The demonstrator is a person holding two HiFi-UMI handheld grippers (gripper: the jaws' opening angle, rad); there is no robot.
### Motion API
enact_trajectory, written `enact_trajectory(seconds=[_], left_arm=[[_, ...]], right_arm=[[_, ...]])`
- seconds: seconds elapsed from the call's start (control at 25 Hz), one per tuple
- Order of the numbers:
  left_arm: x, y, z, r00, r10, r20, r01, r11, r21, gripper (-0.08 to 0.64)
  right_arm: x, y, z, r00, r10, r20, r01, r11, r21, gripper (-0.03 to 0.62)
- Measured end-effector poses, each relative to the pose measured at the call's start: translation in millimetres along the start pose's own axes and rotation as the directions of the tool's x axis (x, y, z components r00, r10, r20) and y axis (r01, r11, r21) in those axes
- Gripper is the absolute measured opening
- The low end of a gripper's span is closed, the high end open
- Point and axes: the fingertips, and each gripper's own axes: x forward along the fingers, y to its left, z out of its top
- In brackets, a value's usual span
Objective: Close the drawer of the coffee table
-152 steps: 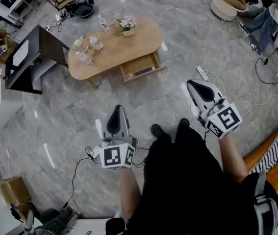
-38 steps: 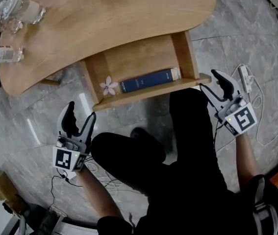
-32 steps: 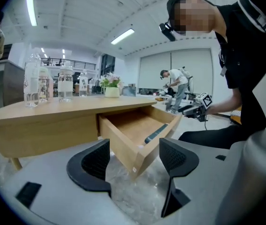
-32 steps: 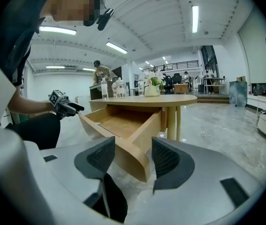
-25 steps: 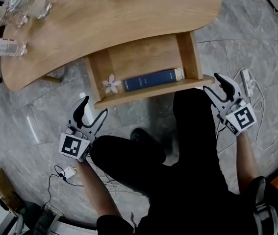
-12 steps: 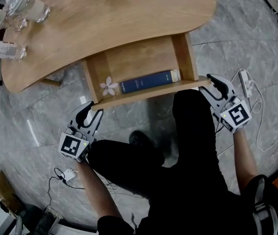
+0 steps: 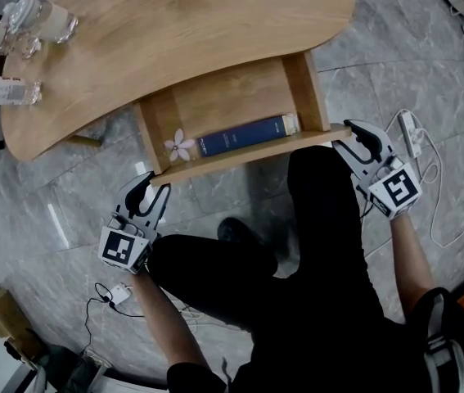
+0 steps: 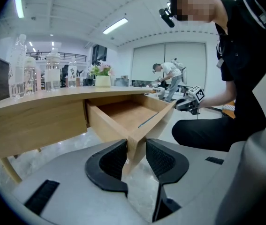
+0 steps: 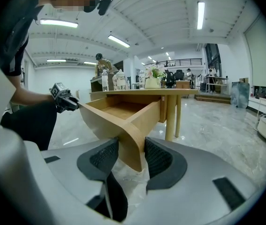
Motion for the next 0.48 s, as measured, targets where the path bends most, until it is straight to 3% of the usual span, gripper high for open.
enact_trajectory(seconds=[0.28,0.48], left_arm=[[-6.6,9.4,20.0,0.996,0.055,0.071,-0.055,0.998,-0.001,0.138],[-3.8,13.0,23.9,0.996,0.070,0.050,-0.071,0.997,0.023,0.137]], right_arm=[[-4.7,-1.8,18.9,0.998,-0.029,0.053,0.027,0.999,0.030,0.176],[-1.8,-6.5,22.6,0.998,-0.040,0.045,0.038,0.999,0.030,0.176]])
